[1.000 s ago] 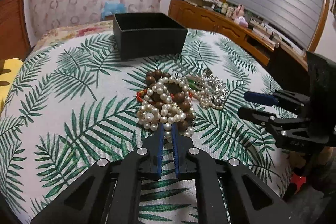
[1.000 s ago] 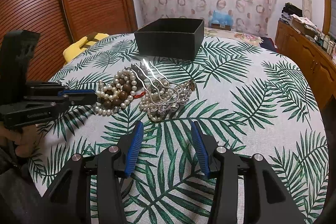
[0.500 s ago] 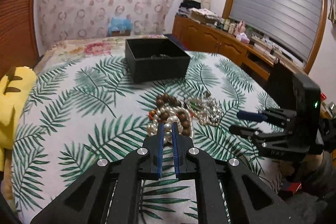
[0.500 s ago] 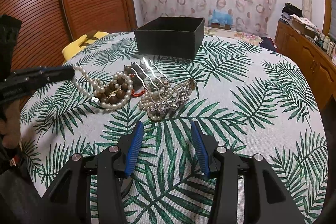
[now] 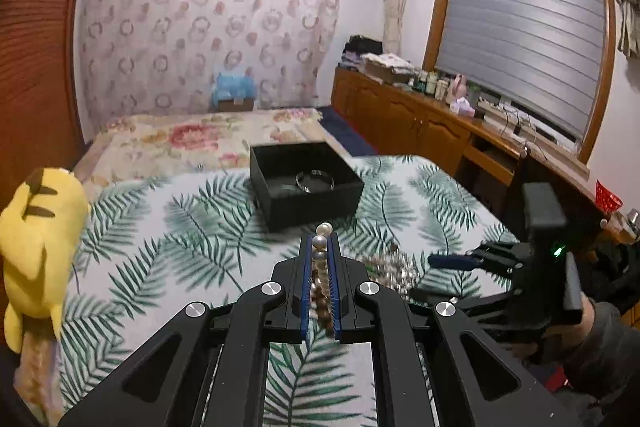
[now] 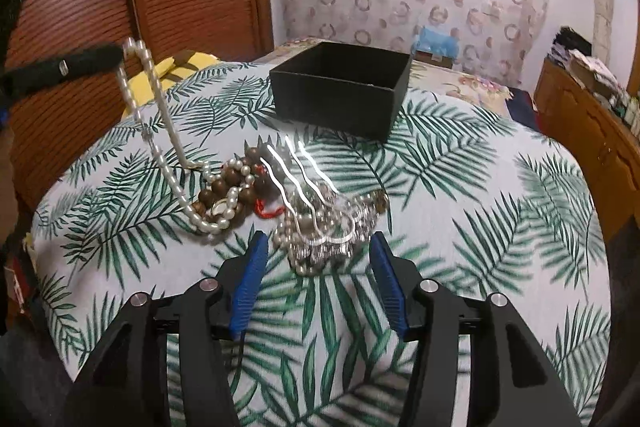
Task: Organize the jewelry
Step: 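Grasp and lift the pearl necklace with the left tool while the right tool grasps silver hairpins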
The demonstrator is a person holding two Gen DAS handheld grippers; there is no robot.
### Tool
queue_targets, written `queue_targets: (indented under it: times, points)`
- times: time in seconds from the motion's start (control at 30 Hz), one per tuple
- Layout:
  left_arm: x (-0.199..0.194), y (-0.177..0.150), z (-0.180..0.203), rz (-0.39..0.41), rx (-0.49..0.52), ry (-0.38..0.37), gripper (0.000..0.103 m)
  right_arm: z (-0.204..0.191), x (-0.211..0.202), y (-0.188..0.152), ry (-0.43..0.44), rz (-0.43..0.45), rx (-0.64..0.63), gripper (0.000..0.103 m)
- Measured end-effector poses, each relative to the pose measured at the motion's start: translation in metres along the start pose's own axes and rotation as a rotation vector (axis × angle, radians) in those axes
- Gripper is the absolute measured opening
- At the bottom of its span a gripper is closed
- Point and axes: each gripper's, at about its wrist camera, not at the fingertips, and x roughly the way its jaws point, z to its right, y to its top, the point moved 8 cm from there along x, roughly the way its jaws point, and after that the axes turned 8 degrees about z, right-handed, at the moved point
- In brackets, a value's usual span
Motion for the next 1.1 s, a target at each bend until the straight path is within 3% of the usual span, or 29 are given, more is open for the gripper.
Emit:
queue_targets:
  times: [0.33, 0.73, 0.8, 0.9, 0.93, 1.1]
  points:
    - [-0.005, 0.030, -0.014, 0.055, 0.007, 0.024, 0.007, -0.012, 0.032, 0.019, -0.011, -0.028, -0.091, 0.055]
    - [-0.001, 0.034, -0.021, 0.056, 0.009, 0.031, 0.007, -0.019, 0.053, 0.019, -0.054, -0.076, -0.194, 0.055]
    - [0.000, 0.033, -0.021, 0.052, 0.009, 0.033, 0.007, -0.018, 0.053, 0.020, -0.062, -0.072, -0.206, 0.043]
    - [0.000, 0.034, -0.022, 0.051, 0.010, 0.033, 0.007, -0.017, 0.049, 0.025, -0.066, -0.055, -0.205, 0.033]
    - [0.000, 0.034, -0.022, 0.052, 0.011, 0.033, 0.007, -0.016, 0.046, 0.028, -0.065, -0.040, -0.203, 0.023]
    - [0.003, 0.037, -0.018, 0.057, 0.016, 0.030, 0.007, -0.011, 0.036, 0.040, -0.054, -0.021, -0.195, 0.020]
